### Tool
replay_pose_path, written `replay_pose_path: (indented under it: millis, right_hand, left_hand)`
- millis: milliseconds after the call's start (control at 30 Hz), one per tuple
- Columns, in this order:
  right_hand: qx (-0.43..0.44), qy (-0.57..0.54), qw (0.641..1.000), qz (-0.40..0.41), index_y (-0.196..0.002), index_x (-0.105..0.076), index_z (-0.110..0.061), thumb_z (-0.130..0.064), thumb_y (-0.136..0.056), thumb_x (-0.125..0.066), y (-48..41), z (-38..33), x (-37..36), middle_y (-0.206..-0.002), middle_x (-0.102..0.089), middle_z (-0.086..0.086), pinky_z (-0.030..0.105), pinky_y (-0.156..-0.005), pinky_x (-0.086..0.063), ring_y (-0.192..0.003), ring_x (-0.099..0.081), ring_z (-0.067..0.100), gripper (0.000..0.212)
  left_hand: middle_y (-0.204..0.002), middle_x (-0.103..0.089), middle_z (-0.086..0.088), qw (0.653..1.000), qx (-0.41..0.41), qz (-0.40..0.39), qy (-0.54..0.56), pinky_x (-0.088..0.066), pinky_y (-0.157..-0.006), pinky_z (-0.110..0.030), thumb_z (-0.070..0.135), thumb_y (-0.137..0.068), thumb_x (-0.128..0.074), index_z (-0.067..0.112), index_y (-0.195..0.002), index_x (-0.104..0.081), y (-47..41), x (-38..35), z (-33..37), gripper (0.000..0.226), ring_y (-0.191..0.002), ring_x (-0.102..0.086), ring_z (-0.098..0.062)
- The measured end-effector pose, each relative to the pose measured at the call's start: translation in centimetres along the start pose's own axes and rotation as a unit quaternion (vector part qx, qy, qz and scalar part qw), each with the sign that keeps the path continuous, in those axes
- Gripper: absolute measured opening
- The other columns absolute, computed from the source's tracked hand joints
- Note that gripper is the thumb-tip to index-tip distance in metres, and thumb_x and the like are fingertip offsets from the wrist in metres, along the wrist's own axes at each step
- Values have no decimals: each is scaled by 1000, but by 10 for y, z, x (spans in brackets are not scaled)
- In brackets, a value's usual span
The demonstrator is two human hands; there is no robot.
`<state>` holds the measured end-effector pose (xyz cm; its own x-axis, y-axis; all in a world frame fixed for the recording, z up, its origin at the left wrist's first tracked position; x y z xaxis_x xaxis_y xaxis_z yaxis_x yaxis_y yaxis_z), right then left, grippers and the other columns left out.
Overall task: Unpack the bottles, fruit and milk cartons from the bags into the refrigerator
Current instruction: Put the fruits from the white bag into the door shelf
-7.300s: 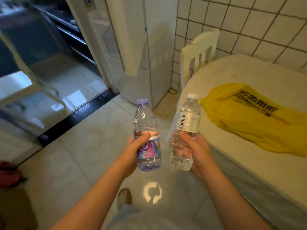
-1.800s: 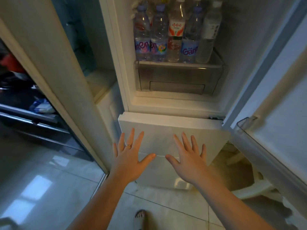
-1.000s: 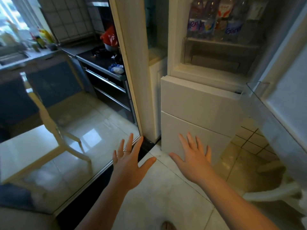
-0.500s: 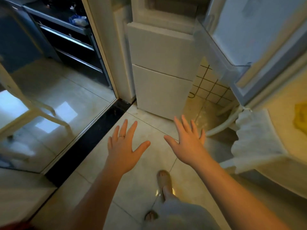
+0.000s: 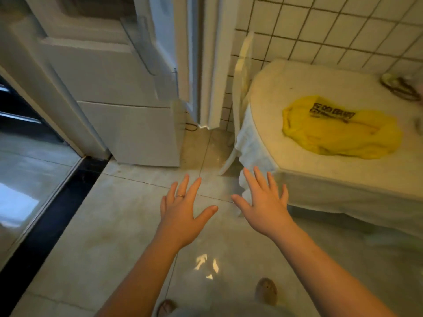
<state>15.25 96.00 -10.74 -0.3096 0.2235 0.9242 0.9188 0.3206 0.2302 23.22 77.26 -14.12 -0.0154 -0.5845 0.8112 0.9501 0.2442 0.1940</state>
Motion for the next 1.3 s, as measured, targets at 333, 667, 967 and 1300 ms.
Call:
replay_pose_path:
  millis: [333, 667, 967, 1300]
  right_hand:
    - [-55, -31, 998, 18, -156, 1, -41, -65, -96, -36, -18, 266, 90, -165, 13, -13, 59, -118, 3, -152, 13, 22, 75]
    - [-70, -212, 975, -11, -157, -16, -35, -54, -98, -48, -59, 416, 114, -166, -11, -6, 45, -123, -16, -152, -12, 19, 70]
    - [-306, -619, 723, -8, -150, -36, -24, -40, -102, -48, -136, 487, 89, -148, -47, 6, 50, -100, -47, -126, -52, 30, 52]
    - [-391, -764, 513, 33, -155, -22, -22, -48, -102, -45, -224, 524, 96, -155, -37, 17, 58, -112, -32, -138, -42, 37, 63]
  left_hand:
    - [-167, 5, 11, 997, -72, -14, -30, -9, -122, -49, 77, -87, -41, 46, -155, -7, -66, -138, 242, 82, -153, 4, -22]
    - [-165, -18, 4, 969, 54, -82, 228, -29, -117, -42, 64, -86, -58, 35, -158, -17, -113, -217, 343, 87, -149, -24, -20]
    - [-138, -51, -8, 752, 327, -90, 565, -54, -95, -52, 51, -86, -70, 26, -148, -36, -202, -273, 337, 75, -113, -62, -33]
    - [-121, -56, -14, 686, 384, -85, 613, -54, -76, -42, 36, -91, -68, 24, -127, -53, -310, -300, 346, 40, -101, -59, -33]
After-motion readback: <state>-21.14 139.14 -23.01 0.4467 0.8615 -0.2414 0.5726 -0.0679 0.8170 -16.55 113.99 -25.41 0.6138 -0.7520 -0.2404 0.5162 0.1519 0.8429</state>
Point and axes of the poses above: each hand's wrist, its own y-axis away from the middle knuckle, its own x-axis out of the back of the hand, z = x × y, the point moved 8 cm from there along -y, towards the middle knuckle
